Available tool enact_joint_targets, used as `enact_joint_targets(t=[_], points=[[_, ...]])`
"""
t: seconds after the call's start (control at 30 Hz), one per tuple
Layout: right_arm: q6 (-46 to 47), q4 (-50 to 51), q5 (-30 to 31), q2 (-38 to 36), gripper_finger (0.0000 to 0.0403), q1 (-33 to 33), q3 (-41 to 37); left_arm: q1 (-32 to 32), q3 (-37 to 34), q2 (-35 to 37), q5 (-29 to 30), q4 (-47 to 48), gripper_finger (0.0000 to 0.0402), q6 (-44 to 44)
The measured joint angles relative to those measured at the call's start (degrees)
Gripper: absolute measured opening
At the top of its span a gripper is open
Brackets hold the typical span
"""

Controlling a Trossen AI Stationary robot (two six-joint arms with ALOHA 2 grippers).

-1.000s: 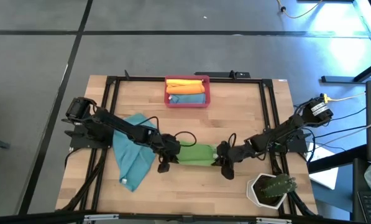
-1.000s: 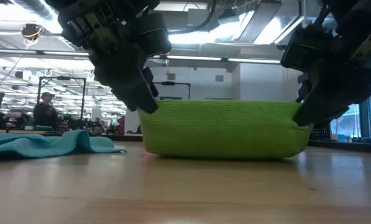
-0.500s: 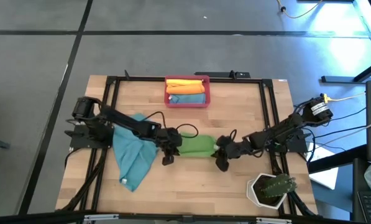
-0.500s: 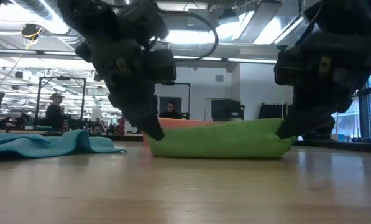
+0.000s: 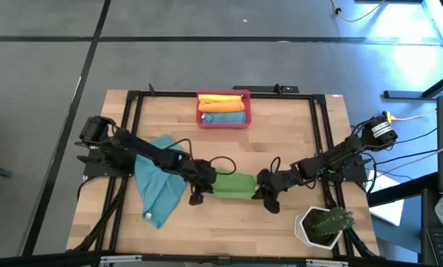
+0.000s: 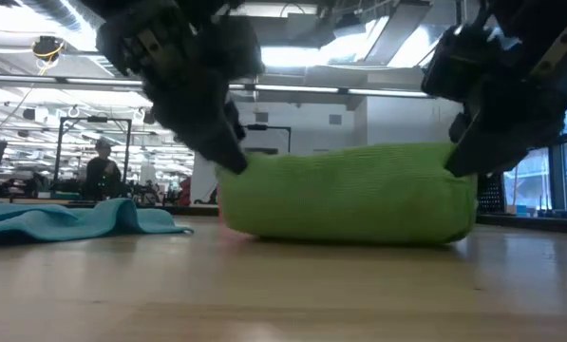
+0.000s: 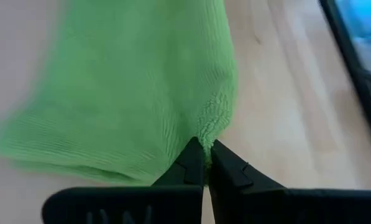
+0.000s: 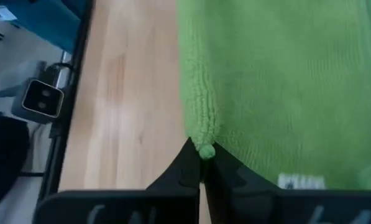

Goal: Roll microfiber towels into tight, uniform cylinder then place into a basket
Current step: Roll the green microfiber towel

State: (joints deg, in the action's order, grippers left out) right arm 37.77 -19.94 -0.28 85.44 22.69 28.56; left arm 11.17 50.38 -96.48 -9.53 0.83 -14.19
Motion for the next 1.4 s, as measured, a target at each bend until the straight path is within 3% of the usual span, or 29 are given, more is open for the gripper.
enact_joint_targets(t=[0.1,0.23,0.37,0.63,1.03,1.4], points=[[-0.06,0.57,4.22,-0.1,0.0009,0.16,0.47,0.79,0.03,1.82,5.2,0.08,0.0,2.36],[5.51,6.65,11.23,-0.12,0.0006,-0.53,0.56,-0.05,0.07,2.09,5.95,1.63,0.0,2.63],[9.55,11.58,14.19,-0.12,0.0007,-1.32,0.65,-1.48,0.18,0.95,8.49,3.4,0.0,3.94],[5.41,10.72,14.32,-0.14,0.0008,-1.3,0.67,-1.04,0.2,0.99,9.19,3.14,0.0004,3.81],[5.63,10.88,14.95,-0.14,0.0008,-1.28,0.65,-1.24,0.2,0.87,10.53,3.24,0.009,2.73],[9.28,10.93,16.7,-0.12,0.0009,-1.9,0.65,-2.43,0.23,1.58,11.81,2.6,0.0119,5.53]])
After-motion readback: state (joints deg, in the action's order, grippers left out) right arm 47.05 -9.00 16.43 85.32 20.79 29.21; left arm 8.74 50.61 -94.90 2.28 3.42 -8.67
